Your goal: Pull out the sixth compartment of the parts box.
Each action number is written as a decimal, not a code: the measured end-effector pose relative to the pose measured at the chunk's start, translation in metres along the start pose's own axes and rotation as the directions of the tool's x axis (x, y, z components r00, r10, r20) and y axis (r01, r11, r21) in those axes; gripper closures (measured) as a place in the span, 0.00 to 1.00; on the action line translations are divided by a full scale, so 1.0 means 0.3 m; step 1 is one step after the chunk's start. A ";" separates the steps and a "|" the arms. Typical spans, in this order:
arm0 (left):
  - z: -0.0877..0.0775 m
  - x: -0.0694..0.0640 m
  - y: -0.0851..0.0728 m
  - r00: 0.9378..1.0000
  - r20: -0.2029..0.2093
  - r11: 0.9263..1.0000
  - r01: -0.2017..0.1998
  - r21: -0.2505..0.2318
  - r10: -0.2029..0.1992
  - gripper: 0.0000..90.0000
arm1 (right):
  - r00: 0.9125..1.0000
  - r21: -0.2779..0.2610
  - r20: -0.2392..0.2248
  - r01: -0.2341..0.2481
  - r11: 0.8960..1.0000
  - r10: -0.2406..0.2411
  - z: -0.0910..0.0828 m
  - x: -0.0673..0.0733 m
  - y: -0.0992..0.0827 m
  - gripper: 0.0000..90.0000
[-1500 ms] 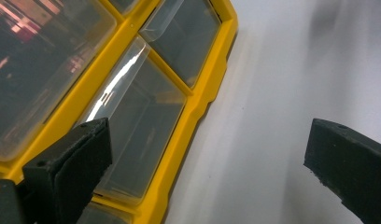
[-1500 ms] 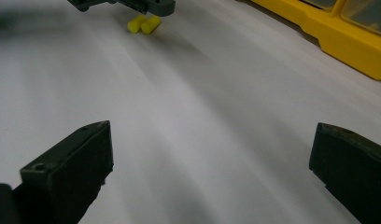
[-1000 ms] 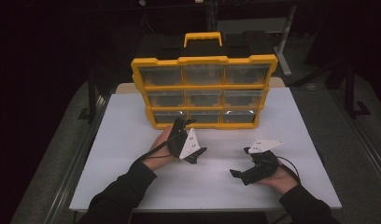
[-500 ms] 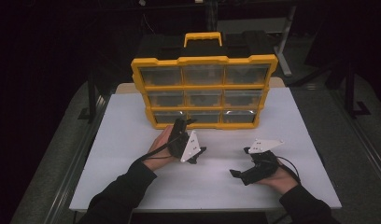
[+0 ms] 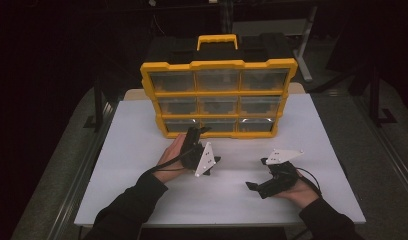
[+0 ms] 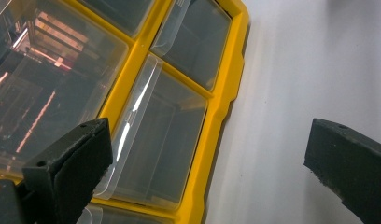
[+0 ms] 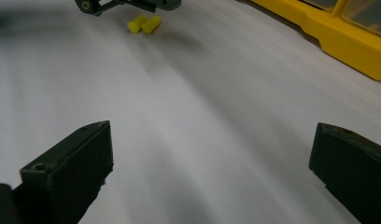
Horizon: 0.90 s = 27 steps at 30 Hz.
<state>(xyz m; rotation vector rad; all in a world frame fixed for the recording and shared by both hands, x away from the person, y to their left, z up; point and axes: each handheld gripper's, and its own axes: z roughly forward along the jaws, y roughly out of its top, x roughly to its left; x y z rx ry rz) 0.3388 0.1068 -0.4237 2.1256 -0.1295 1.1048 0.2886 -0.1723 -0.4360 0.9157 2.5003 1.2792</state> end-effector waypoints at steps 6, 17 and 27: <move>0.000 -0.007 0.003 0.999 -0.018 0.999 -0.051 0.007 0.051 0.00 | 1.000 0.001 0.001 -0.001 1.000 0.001 0.001 0.000 0.000 0.00; 0.000 -0.021 0.005 0.987 -0.056 0.989 -0.148 0.026 0.149 0.00 | 1.000 0.001 0.001 -0.001 1.000 0.001 0.000 0.000 0.000 0.00; 0.000 -0.035 0.005 0.970 -0.086 0.973 -0.226 0.040 0.229 0.00 | 1.000 0.001 0.002 -0.001 1.000 0.001 0.001 0.000 0.000 0.00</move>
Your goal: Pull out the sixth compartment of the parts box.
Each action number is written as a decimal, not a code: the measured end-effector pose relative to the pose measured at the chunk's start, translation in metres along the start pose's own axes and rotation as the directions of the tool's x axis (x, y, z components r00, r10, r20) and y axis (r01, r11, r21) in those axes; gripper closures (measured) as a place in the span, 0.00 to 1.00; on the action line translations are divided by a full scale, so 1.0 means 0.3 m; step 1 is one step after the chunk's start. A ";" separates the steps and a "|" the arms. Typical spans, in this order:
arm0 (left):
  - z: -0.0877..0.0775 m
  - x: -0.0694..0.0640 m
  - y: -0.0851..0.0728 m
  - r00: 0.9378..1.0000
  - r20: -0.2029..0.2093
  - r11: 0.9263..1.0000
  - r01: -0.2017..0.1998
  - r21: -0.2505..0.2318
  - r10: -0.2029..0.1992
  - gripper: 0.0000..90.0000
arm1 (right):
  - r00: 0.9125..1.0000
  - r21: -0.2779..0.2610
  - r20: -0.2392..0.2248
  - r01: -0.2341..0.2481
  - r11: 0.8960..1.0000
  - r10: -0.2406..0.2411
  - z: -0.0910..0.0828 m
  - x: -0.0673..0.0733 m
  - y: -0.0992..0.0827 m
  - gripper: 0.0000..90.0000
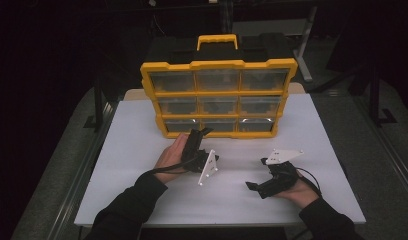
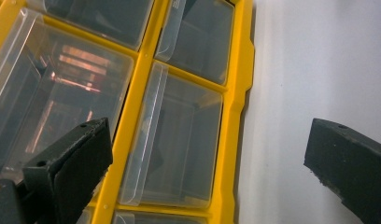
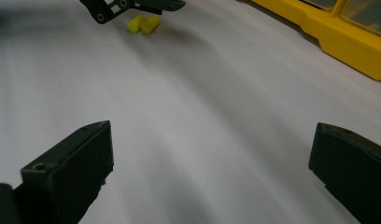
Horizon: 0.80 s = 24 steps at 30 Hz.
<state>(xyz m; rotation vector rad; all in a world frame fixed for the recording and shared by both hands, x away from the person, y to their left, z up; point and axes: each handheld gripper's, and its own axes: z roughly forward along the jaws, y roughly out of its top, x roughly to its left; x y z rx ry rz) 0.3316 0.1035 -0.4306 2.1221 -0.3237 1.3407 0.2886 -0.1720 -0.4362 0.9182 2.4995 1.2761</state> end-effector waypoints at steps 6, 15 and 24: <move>0.001 -0.016 0.001 0.996 -0.018 0.996 -0.084 0.013 0.084 0.00 | 1.000 0.000 0.001 0.001 1.000 -0.001 -0.001 -0.001 0.000 0.00; 0.003 -0.031 -0.001 0.987 -0.038 0.987 -0.156 0.028 0.157 0.00 | 1.000 -0.001 0.002 -0.001 1.000 0.001 -0.001 -0.001 0.000 0.00; 0.001 -0.046 0.006 0.968 -0.068 0.970 -0.241 0.036 0.243 0.00 | 1.000 -0.001 0.001 0.000 1.000 0.000 -0.001 0.000 0.000 0.00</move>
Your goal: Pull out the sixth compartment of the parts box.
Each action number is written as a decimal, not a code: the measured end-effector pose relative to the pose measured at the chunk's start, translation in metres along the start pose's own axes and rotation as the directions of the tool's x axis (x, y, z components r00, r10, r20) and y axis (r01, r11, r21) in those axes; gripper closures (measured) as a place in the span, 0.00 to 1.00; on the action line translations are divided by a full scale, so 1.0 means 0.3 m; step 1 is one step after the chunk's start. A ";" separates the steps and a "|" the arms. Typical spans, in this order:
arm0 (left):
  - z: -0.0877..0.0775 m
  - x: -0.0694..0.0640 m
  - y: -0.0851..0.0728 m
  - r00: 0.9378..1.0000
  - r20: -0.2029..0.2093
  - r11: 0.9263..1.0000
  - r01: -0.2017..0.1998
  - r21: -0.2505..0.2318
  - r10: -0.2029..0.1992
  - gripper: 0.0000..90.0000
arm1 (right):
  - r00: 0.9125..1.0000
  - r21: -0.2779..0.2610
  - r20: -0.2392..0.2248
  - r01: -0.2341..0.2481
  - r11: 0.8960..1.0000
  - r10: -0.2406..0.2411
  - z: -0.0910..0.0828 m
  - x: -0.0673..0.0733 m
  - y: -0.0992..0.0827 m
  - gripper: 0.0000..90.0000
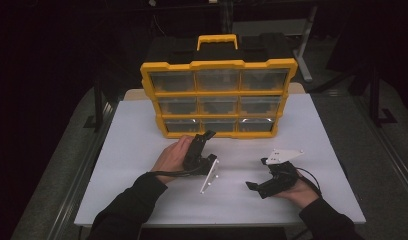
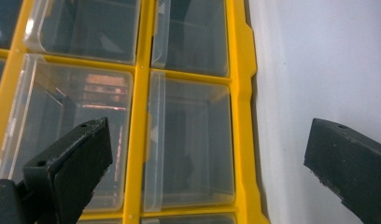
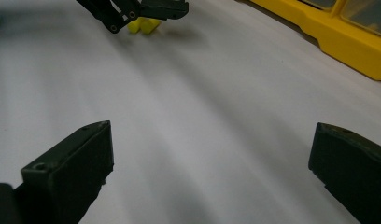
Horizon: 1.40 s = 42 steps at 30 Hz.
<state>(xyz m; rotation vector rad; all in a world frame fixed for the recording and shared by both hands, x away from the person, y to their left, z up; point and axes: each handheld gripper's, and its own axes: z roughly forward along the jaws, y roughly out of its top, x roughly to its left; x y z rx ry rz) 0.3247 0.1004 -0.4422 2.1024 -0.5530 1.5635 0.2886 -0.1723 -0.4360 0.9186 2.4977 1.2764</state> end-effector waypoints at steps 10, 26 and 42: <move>0.002 -0.001 0.013 1.000 -0.016 1.000 -0.026 -0.012 0.026 0.00 | 1.000 0.000 0.000 -0.004 1.000 0.004 0.001 0.000 0.000 0.00; 0.029 0.013 0.057 0.998 -0.031 0.998 -0.048 -0.038 0.047 0.01 | 1.000 -0.003 0.008 0.011 1.000 -0.011 -0.007 -0.013 -0.008 0.00; 0.057 0.067 0.077 0.997 -0.062 0.997 -0.053 -0.053 0.049 0.01 | 1.000 -0.004 0.006 0.005 1.000 -0.005 -0.012 -0.015 -0.015 0.00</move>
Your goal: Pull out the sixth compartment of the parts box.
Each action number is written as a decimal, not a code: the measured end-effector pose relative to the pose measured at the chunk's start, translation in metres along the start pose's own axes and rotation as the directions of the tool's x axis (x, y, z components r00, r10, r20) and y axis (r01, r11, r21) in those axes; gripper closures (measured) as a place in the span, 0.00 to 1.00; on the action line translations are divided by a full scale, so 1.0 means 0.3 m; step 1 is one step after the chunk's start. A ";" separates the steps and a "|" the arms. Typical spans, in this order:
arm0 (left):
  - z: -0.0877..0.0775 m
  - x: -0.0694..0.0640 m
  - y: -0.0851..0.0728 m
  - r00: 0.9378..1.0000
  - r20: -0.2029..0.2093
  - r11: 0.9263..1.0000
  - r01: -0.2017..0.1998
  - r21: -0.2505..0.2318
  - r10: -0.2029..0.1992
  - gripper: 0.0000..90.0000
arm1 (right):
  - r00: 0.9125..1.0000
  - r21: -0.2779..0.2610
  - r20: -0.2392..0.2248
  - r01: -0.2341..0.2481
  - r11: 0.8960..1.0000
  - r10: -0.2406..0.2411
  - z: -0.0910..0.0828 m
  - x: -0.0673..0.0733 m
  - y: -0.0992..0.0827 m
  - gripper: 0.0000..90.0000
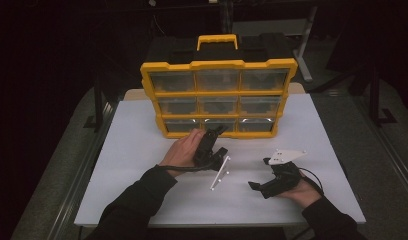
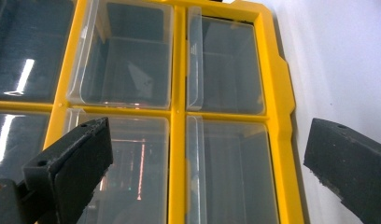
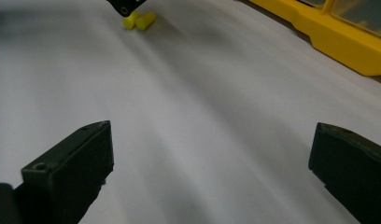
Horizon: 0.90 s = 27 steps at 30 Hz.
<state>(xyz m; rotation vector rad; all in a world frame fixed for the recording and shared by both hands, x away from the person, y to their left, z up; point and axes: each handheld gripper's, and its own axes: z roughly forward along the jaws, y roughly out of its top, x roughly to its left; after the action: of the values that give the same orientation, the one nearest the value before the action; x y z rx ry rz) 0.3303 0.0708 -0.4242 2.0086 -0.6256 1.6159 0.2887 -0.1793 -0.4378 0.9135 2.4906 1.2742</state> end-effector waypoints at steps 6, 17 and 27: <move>0.011 0.015 0.007 1.000 -0.013 1.000 -0.008 -0.005 0.008 0.01 | 1.000 -0.002 0.001 0.000 1.000 0.000 -0.001 0.001 0.000 0.00; 0.033 0.059 0.024 0.999 -0.042 0.999 -0.031 -0.020 0.030 0.01 | 1.000 -0.004 0.000 0.003 1.000 -0.003 -0.002 0.001 0.001 0.00; 0.057 0.093 0.034 0.998 -0.061 0.999 -0.036 -0.026 0.035 0.01 | 1.000 -0.006 -0.001 0.004 1.000 -0.004 -0.001 0.002 0.001 0.00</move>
<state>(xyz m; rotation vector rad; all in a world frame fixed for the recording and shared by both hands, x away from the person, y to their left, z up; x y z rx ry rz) 0.3424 0.0506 -0.3992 1.9320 -0.6605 1.6736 0.2883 -0.1790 -0.4372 0.9058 2.4864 1.2810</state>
